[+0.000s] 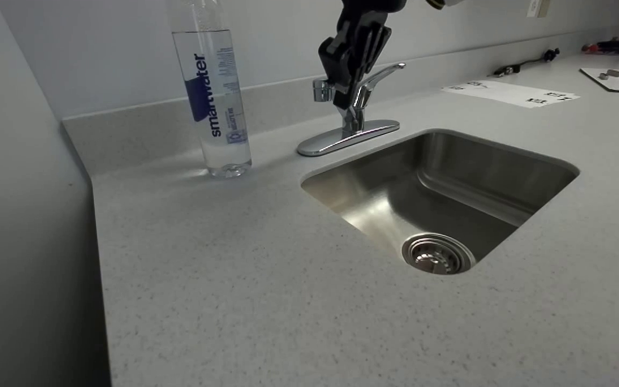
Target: Push the faucet to the left
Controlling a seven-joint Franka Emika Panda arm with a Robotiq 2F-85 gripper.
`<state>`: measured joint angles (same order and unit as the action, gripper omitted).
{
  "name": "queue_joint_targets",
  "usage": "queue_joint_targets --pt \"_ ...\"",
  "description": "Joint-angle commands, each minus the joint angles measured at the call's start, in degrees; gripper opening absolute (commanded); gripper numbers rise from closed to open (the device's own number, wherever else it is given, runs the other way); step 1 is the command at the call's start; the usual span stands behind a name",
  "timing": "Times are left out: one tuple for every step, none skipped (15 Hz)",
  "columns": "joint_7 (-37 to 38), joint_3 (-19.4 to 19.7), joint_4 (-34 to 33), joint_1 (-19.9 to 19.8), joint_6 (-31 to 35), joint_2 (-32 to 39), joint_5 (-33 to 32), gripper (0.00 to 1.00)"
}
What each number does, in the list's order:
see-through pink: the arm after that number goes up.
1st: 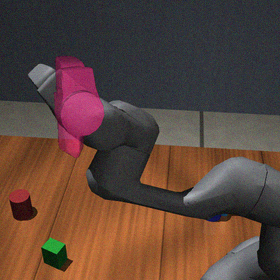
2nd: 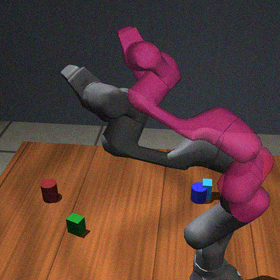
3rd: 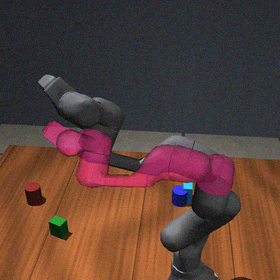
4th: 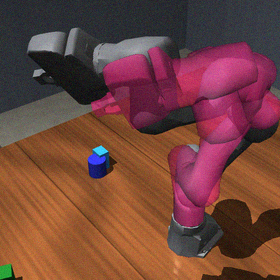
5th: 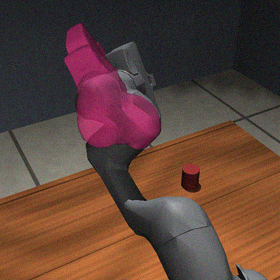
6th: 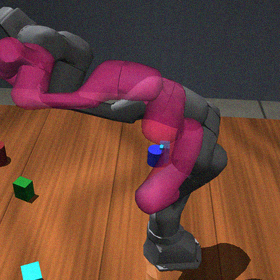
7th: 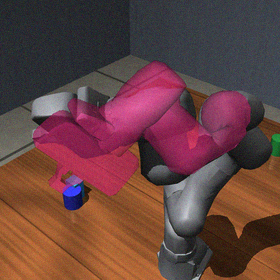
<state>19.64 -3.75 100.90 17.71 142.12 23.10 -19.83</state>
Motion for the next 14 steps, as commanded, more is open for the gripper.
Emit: queue_joint_targets --pt "6.8 2.8 -5.3 2.9 2.5 4.6 -2.8 0.00" --pt "8.5 3.4 -5.9 3.4 3.4 5.2 -3.4 0.00" --pt "10.1 4.0 -6.4 3.9 4.3 5.6 -4.0 0.00" --pt "11.5 4.7 -6.9 4.4 5.5 6.2 -4.5 0.00" --pt "13.1 5.6 -7.3 5.0 6.9 6.8 -5.2 0.00" --pt "14.6 6.4 -7.7 5.6 8.1 7.3 -5.6 0.00" --pt "16.0 7.4 -8.2 6.2 9.6 7.9 -6.1 0.00" --pt "17.0 8.2 -8.5 6.8 10.5 8.4 -6.3 0.00" --pt "18.2 9.1 -8.9 7.3 11.5 8.9 -6.7 0.00" --pt "19.4 9.9 -9.2 7.9 12.3 9.4 -6.9 0.00" --pt "20.3 10.7 -9.4 8.3 13.0 9.7 -7.0 0.00" --pt "20.9 11.3 -9.5 8.7 13.3 10.0 -7.0 0.00" --pt "21.6 11.9 -9.6 9.1 13.6 10.2 -6.9 0.00" --pt "22.1 12.4 -9.7 9.5 13.8 10.5 -7.0 0.00"
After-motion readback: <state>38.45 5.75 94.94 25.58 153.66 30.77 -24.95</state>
